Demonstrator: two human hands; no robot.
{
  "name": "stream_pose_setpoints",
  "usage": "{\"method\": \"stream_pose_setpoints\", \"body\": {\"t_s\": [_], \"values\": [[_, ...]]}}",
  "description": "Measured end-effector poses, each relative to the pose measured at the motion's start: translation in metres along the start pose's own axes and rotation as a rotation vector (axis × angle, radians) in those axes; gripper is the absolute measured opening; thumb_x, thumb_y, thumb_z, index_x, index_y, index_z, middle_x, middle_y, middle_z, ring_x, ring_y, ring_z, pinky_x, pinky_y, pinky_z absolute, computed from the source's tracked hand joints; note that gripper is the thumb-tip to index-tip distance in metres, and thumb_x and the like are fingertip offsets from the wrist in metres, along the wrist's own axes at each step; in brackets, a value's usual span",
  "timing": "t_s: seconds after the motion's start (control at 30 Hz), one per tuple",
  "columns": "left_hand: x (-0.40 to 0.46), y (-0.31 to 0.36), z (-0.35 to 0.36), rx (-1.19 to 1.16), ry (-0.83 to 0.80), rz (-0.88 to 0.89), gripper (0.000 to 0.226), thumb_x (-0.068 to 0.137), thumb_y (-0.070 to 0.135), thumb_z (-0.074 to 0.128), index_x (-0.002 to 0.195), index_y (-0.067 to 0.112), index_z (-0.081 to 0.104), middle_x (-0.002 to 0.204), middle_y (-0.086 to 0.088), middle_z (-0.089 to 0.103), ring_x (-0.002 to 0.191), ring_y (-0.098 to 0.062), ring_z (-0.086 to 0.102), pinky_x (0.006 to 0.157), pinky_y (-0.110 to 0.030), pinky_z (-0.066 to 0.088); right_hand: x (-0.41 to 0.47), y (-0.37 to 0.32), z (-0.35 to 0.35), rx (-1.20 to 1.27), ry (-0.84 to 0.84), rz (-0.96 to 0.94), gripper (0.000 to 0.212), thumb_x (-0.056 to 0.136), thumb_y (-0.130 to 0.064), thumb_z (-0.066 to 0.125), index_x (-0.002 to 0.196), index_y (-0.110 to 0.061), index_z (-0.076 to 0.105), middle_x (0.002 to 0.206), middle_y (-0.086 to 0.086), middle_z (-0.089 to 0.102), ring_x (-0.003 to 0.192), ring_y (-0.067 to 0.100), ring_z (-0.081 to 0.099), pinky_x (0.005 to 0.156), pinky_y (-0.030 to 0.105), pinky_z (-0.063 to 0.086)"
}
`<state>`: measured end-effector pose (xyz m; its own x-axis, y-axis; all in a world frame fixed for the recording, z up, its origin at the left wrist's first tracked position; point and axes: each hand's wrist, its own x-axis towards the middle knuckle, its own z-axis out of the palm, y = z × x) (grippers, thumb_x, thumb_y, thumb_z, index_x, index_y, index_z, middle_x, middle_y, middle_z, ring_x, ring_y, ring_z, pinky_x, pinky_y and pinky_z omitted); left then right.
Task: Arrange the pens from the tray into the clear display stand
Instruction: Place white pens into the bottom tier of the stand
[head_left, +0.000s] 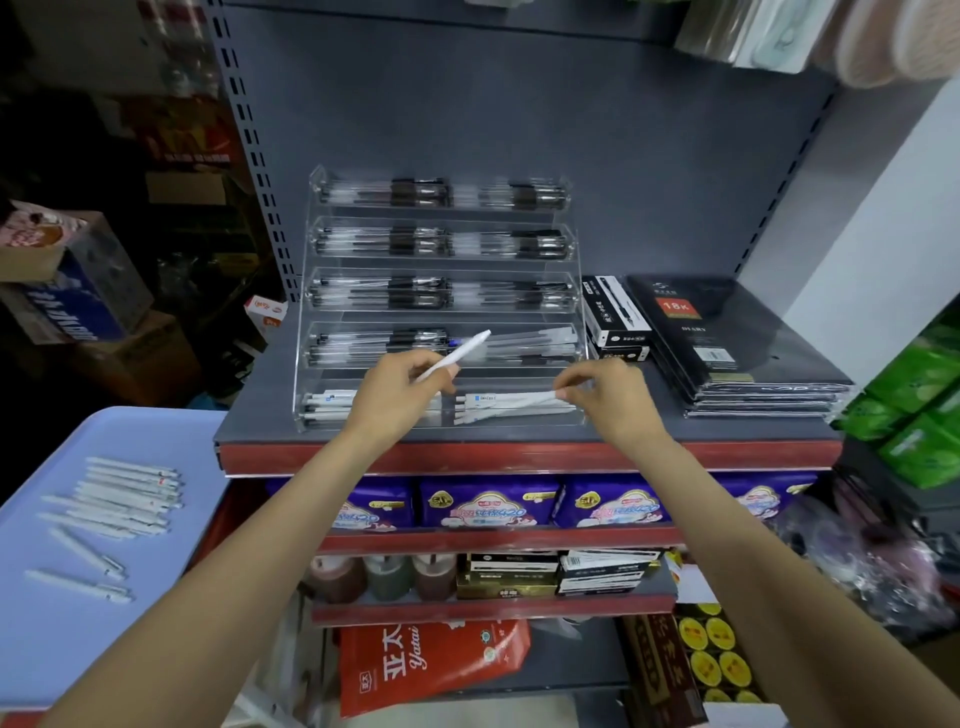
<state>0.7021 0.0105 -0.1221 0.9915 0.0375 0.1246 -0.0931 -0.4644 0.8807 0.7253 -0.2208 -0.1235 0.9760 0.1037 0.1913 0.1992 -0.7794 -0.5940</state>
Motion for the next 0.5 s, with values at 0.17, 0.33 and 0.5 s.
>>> {"method": "stream_pose_setpoints", "body": {"t_s": [0.17, 0.33, 0.5], "values": [[-0.002, -0.005, -0.001, -0.003, -0.034, 0.013, 0.02, 0.093, 0.02, 0.052, 0.084, 0.031, 0.067, 0.07, 0.014, 0.066, 0.051, -0.013, 0.038, 0.052, -0.027, 0.03, 0.002, -0.007, -0.002, -0.315, -0.158, -0.009, 0.022, 0.091, -0.008, 0.053, 0.094, -0.021, 0.071, 0.102, 0.002, 0.07, 0.088, 0.024, 0.064, 0.074, 0.032, 0.049], [-0.002, -0.009, 0.0, 0.059, -0.082, 0.032, 0.019, 0.094, 0.018, 0.052, 0.105, 0.02, 0.067, 0.078, 0.002, 0.053, 0.056, -0.015, 0.044, 0.052, -0.027, 0.036, -0.003, -0.007, -0.005, -0.456, -0.216, -0.02, 0.032, 0.091, -0.01, 0.044, 0.099, -0.026, 0.071, 0.108, 0.002, 0.07, 0.099, 0.026, 0.063, 0.075, 0.033, 0.048], [0.002, 0.002, 0.012, 0.199, -0.105, 0.153, 0.018, 0.089, 0.013, 0.061, 0.106, 0.019, 0.064, 0.091, 0.007, 0.061, 0.08, -0.004, 0.056, 0.069, -0.007, 0.043, -0.012, 0.006, -0.011, -0.111, 0.019, -0.011, 0.027, 0.092, -0.008, 0.047, 0.101, -0.019, 0.07, 0.105, 0.001, 0.069, 0.088, 0.016, 0.064, 0.081, 0.03, 0.053]]}}
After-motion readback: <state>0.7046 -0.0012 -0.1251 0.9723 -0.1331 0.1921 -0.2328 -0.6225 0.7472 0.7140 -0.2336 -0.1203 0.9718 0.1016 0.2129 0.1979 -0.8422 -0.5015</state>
